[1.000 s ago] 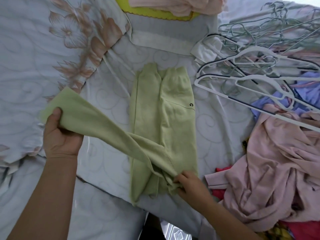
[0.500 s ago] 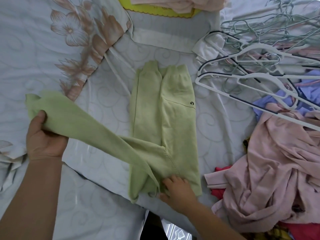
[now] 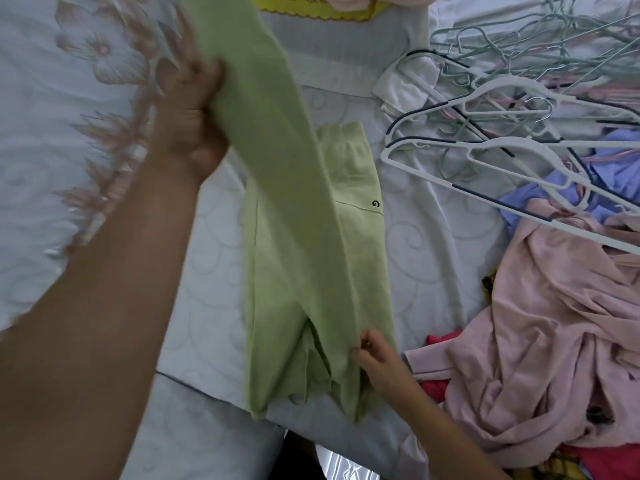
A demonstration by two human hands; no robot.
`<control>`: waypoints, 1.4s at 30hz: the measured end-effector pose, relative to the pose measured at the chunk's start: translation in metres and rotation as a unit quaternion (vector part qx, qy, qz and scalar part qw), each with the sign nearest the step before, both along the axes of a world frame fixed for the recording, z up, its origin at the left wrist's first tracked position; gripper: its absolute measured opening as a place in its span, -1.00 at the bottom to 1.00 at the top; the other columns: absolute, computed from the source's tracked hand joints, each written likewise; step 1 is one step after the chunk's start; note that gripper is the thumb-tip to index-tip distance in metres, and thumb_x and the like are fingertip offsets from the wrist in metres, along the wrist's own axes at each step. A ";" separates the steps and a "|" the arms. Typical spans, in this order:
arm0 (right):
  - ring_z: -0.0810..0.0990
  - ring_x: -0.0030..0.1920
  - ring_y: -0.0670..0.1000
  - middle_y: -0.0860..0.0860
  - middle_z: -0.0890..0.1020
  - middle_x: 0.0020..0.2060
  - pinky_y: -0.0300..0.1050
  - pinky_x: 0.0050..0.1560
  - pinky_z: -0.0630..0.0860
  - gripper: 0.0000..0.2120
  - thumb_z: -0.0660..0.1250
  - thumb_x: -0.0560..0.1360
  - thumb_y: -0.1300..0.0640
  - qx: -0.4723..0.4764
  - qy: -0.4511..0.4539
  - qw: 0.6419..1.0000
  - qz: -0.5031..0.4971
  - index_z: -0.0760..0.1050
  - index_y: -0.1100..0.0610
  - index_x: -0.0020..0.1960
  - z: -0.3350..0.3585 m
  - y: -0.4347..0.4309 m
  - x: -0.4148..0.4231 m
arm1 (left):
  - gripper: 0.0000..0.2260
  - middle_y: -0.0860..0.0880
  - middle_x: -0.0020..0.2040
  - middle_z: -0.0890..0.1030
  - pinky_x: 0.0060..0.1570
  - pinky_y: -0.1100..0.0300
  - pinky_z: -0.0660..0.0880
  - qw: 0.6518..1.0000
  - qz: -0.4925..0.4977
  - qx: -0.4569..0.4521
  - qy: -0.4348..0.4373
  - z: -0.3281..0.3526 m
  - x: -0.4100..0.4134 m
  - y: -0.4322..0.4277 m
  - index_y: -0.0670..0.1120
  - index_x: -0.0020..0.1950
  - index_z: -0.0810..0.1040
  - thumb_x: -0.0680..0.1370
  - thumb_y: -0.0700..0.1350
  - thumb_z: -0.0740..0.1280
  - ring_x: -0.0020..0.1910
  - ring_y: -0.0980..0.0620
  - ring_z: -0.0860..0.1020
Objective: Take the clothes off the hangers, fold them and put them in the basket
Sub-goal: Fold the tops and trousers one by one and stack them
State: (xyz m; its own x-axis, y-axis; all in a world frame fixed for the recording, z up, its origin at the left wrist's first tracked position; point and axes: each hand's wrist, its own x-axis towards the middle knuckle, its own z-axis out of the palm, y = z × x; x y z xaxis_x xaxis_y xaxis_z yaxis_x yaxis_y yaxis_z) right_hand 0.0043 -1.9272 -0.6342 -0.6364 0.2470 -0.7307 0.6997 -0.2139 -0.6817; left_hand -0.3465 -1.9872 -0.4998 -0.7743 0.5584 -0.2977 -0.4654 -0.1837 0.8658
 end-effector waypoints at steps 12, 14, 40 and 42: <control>0.44 -0.39 -0.15 0.04 0.51 -0.38 -0.28 -0.35 0.37 -0.86 0.32 0.51 0.27 -0.013 -0.004 0.987 -0.160 0.48 0.20 -0.24 -0.013 -0.014 0.010 | -0.50 -0.07 0.06 0.44 0.09 0.12 0.43 0.855 -0.012 -0.510 0.094 -0.145 0.140 -0.013 -0.20 0.23 0.37 0.40 -0.10 0.49 -0.01 0.01 0.46; 0.44 -0.42 -0.17 0.00 0.52 -0.43 -0.31 -0.38 0.36 -0.82 0.33 0.50 0.28 0.006 -0.018 0.986 -0.165 0.48 0.19 -0.28 -0.013 -0.011 0.014 | -0.49 -0.14 0.14 0.45 0.15 0.06 0.44 0.837 -0.048 -0.526 0.139 -0.142 0.156 -0.026 -0.23 0.25 0.39 0.39 -0.13 0.49 0.09 -0.06 0.47; 0.63 -0.16 0.04 0.09 0.66 -0.14 -0.15 -0.13 0.60 -0.89 0.38 0.45 0.31 -0.049 -0.121 0.990 -0.062 0.55 0.15 -0.07 0.023 0.035 -0.015 | -0.64 -0.09 0.11 0.60 -0.06 0.15 0.55 0.891 -0.041 -0.427 -0.150 -0.115 0.227 -0.146 -0.11 0.18 0.47 0.47 0.03 0.41 -0.01 0.02 0.59; 0.65 -0.15 0.10 0.13 0.68 -0.14 -0.06 -0.14 0.61 -0.79 0.43 0.42 0.28 -0.094 -0.160 0.982 -0.021 0.56 0.24 0.04 0.031 0.047 -0.011 | -0.55 -0.07 0.05 0.61 -0.19 0.23 0.54 0.894 -0.042 -0.410 -0.174 -0.102 0.231 -0.154 -0.12 0.18 0.47 0.40 0.08 0.45 -0.06 0.04 0.61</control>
State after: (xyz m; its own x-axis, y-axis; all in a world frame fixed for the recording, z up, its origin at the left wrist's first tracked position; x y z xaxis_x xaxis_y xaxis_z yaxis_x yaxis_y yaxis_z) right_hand -0.0067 -1.8805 -0.6036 -0.3591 0.1106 -0.9267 0.8591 -0.3487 -0.3745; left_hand -0.1151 -2.1415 -0.6015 -0.5203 0.0939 -0.8488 -0.7149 0.4957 0.4931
